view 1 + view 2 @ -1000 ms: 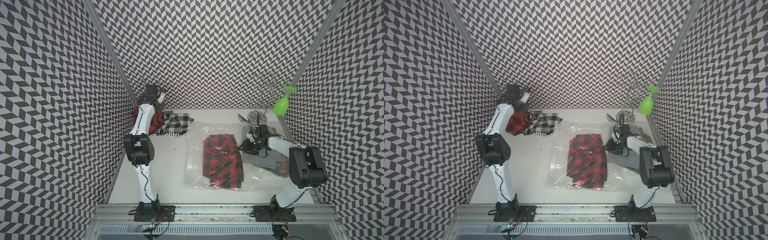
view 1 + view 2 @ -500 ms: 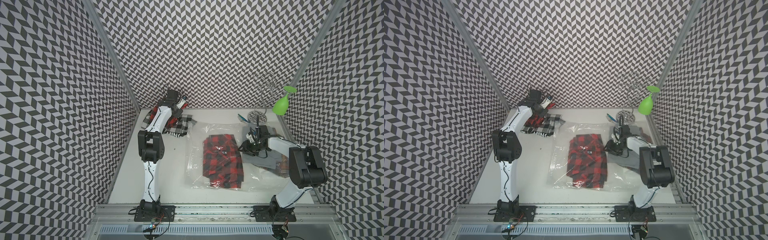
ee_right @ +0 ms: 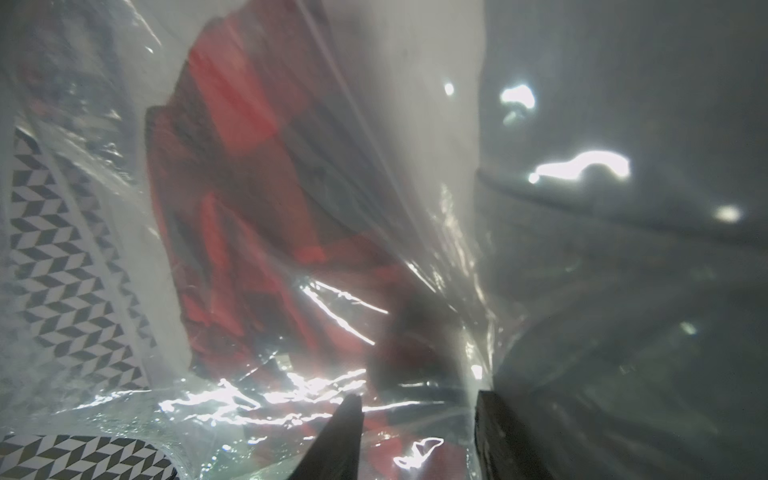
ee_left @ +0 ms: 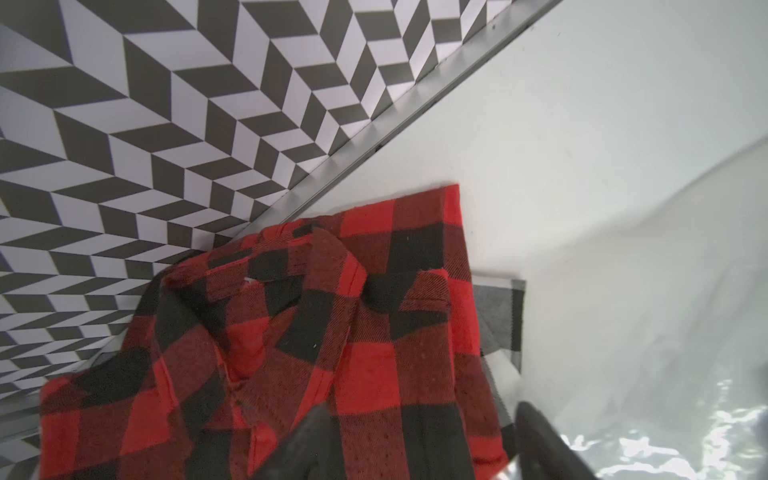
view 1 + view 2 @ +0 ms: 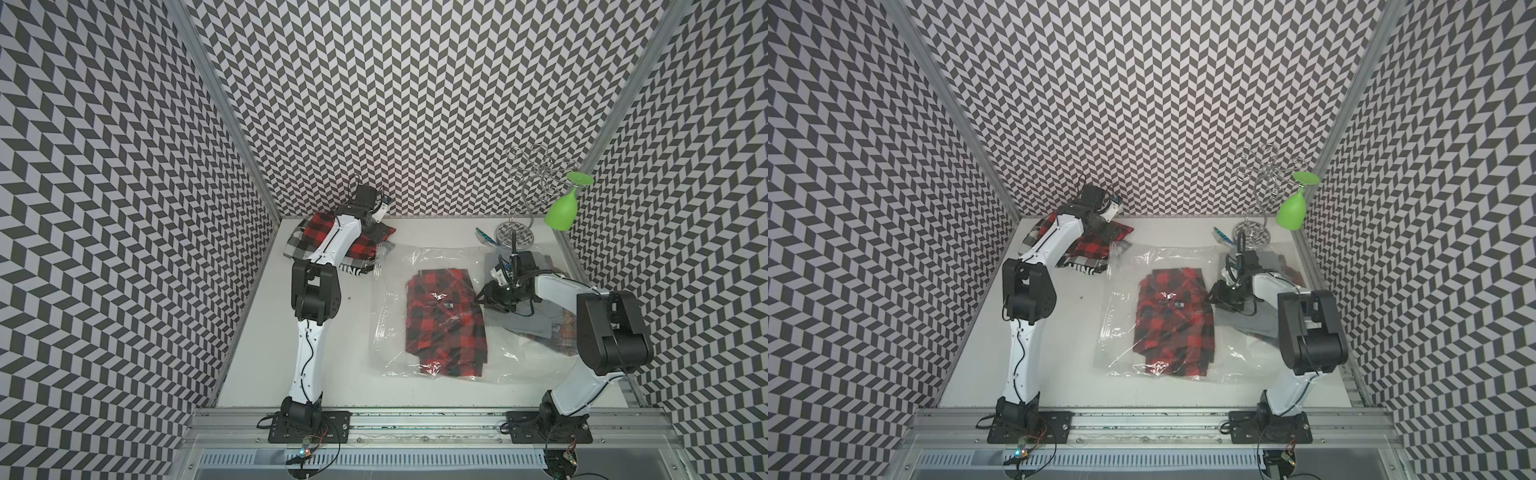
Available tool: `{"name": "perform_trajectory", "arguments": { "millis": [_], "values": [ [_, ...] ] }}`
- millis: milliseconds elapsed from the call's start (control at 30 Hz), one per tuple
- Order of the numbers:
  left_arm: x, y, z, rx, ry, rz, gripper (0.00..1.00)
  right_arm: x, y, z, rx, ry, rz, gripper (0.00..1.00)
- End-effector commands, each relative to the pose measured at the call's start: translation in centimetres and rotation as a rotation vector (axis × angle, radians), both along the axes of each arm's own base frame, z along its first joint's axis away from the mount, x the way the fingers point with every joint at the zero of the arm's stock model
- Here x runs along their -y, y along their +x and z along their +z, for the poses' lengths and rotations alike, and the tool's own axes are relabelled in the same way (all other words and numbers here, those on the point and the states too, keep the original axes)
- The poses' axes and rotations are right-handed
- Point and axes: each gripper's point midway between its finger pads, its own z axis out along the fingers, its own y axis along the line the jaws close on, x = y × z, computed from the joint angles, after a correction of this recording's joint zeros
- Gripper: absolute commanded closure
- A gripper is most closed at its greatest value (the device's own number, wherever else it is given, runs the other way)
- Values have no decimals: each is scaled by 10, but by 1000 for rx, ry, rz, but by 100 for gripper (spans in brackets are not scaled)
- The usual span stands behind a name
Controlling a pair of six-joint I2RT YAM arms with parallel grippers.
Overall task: Take the shirt out of the vacuum bag
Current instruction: Place the shirt at the corner of the board.
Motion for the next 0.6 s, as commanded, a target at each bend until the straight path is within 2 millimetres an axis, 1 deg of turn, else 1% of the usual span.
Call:
{"name": "perform_trajectory", "arguments": {
  "millis": [0,33,100,133,200,233,267,300,333,367,400,467,567],
  "values": [
    [4,-9,69,56,-192,71,1,-2,3,-4,10,-8,13,53],
    [-2,-12,85,73,-243,103,1,-2,5,-2,16,-8,13,53],
    [-23,-19,112,104,-346,188,1,-2,10,2,30,-8,16,54],
    [-40,-23,126,120,-418,248,1,-3,12,4,36,-10,19,53],
    [-80,-35,138,115,-583,362,1,-3,15,7,44,-8,19,53],
    [-100,-43,131,81,-678,405,1,-4,16,9,50,-2,21,53],
    [-119,-52,131,67,-778,432,1,-5,17,10,50,5,23,53],
    [-137,-58,127,52,-858,467,1,-6,18,10,53,6,27,53],
    [-157,-66,119,25,-948,509,1,-6,19,11,57,10,27,54],
    [-171,-71,112,2,-1015,530,1,-7,19,12,60,16,29,53],
    [-178,-76,105,-20,-1053,538,1,-8,20,13,62,19,31,53],
    [-186,-80,88,-55,-1096,559,1,-9,20,13,62,24,36,53],
    [-183,-79,70,-98,-1137,562,1,-10,19,13,61,29,41,53]
  ]
}}
